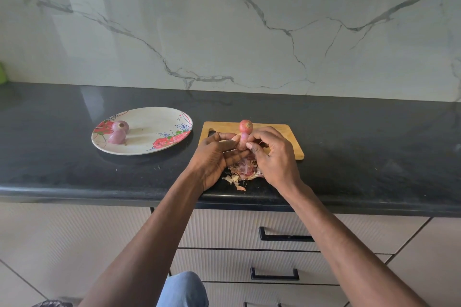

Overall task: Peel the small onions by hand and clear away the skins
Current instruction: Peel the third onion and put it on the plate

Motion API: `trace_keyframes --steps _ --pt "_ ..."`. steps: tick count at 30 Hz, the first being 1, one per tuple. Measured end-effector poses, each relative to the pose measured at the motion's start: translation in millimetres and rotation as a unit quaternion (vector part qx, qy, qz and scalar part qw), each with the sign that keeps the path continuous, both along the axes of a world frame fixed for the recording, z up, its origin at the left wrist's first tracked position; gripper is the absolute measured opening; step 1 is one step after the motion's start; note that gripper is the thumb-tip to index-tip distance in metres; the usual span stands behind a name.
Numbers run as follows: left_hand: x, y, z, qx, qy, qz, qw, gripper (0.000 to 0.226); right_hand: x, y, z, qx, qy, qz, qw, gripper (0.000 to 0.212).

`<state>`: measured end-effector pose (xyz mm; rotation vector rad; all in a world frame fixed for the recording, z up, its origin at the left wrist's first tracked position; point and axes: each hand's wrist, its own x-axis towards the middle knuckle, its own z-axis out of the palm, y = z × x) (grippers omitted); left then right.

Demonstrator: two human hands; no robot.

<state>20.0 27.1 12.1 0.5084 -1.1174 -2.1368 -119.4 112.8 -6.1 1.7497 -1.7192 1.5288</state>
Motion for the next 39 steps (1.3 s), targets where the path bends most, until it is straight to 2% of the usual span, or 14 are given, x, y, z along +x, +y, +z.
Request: trace_keyframes --steps 10,14,18,21,24,31,36,39 --pt "-1.7 -2.8 -4.6 -0.017 -0.013 0.020 1.000 0.006 0.3 -0.7 -3.3 -0.021 0.025 0.017 0.999 0.022" --pt "-2.0 -6.4 -4.6 -0.016 -0.018 0.047 0.999 0.006 3.3 -2.0 -5.5 0.038 0.095 0.032 0.994 0.018" --pt "-0.4 -4.6 -3.4 -0.010 -0.010 0.036 0.999 0.005 1.1 1.1 -2.6 0.003 0.033 0.011 0.999 0.015" --pt "0.8 -3.8 -2.5 -0.006 -0.006 0.028 1.000 0.005 2.2 2.4 -0.6 0.005 -0.005 0.018 1.000 0.024" --pt "-0.4 -3.4 -2.8 -0.007 -0.011 0.025 1.000 0.007 3.3 1.2 -0.4 -0.005 0.016 0.013 1.000 0.029" --pt "-1.3 -4.6 -5.1 -0.016 -0.023 0.035 0.999 0.007 3.5 -1.3 -3.8 -0.020 0.062 0.008 0.998 0.025" --pt "-1.6 -5.4 -4.6 -0.014 -0.030 0.040 0.999 0.011 3.4 0.1 -1.7 -0.005 0.061 0.011 0.998 0.017" --pt "-0.7 -4.1 -3.7 -0.015 -0.029 0.041 0.999 0.010 4.2 0.8 -0.4 -0.005 0.039 0.007 0.999 0.025"
